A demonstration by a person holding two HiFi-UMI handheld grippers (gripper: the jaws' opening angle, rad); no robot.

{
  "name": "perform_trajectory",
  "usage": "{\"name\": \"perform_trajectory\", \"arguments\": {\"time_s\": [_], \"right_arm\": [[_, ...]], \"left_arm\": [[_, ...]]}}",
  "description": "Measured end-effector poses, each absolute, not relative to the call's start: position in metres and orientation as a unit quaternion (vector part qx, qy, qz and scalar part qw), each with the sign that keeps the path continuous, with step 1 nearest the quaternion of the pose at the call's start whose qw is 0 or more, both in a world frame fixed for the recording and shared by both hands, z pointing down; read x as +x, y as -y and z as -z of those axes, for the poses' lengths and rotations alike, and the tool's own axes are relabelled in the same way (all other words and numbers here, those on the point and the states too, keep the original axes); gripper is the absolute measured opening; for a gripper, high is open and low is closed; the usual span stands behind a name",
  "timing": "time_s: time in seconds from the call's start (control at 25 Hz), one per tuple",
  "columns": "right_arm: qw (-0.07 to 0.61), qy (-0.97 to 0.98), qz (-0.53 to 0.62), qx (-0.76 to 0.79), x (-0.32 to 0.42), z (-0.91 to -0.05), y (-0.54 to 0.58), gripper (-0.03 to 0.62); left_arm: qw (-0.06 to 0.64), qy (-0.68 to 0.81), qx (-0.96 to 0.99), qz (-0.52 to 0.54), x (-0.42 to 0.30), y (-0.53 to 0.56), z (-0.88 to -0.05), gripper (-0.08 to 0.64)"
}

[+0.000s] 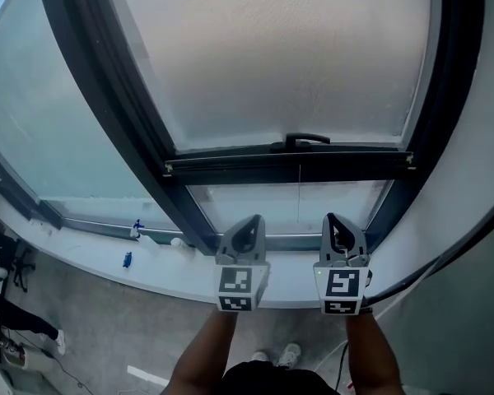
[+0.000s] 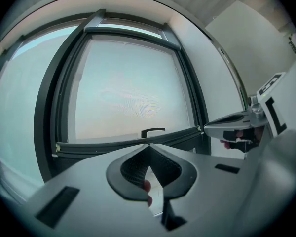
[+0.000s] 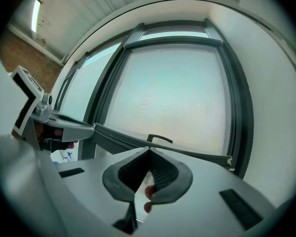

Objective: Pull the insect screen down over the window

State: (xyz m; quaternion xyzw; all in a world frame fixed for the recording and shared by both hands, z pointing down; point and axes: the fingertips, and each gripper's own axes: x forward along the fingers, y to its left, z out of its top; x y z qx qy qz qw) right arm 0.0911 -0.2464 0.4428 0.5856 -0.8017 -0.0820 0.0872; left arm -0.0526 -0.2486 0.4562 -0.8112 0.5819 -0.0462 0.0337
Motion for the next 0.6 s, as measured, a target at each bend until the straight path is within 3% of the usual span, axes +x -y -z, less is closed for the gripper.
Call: {"name": "perform_trajectory", "arguments": {"time_s": [0.6], "right_arm": [[0.066, 0.794, 0.033, 0.603, 0.058, -0.474, 0.180, 0.005]], "left_arm": [[-0.008, -0.593, -0.805, 0.007, -0.104, 0.182, -0.479, 0.003]]}}
